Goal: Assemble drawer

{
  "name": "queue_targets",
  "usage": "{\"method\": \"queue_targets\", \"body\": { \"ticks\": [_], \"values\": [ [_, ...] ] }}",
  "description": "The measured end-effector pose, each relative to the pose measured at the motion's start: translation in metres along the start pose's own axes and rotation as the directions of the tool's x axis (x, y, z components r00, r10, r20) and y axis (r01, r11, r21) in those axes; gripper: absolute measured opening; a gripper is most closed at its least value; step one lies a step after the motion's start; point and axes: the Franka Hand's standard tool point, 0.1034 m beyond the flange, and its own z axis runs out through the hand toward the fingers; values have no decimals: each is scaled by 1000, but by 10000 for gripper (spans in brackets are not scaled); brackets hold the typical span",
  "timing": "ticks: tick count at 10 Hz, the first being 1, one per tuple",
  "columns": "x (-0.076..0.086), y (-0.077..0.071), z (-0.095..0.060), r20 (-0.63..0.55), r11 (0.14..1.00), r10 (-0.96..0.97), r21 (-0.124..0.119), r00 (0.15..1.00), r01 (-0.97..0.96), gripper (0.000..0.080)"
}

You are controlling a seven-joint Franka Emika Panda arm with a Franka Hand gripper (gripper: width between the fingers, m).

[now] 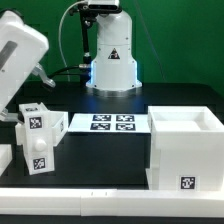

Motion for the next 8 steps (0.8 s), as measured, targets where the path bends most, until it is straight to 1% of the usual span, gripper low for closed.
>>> {"method": "queue_targets", "body": {
  "ticks": [1, 2, 3, 5, 6, 8],
  "values": [
    [-7, 5, 1, 14, 998, 17, 66, 1000, -18, 649],
    [-11, 10, 1, 28, 993, 31, 109, 999, -34, 649],
    [-12, 12, 1, 28, 993, 34, 112, 999, -37, 649],
    [-5, 10, 6, 37, 992, 44, 113, 998, -48, 649],
    [1, 6, 9, 37, 993, 35, 110, 999, -39, 649],
    [2, 6, 9, 35, 994, 34, 103, 999, -37, 649]
  ]
}}
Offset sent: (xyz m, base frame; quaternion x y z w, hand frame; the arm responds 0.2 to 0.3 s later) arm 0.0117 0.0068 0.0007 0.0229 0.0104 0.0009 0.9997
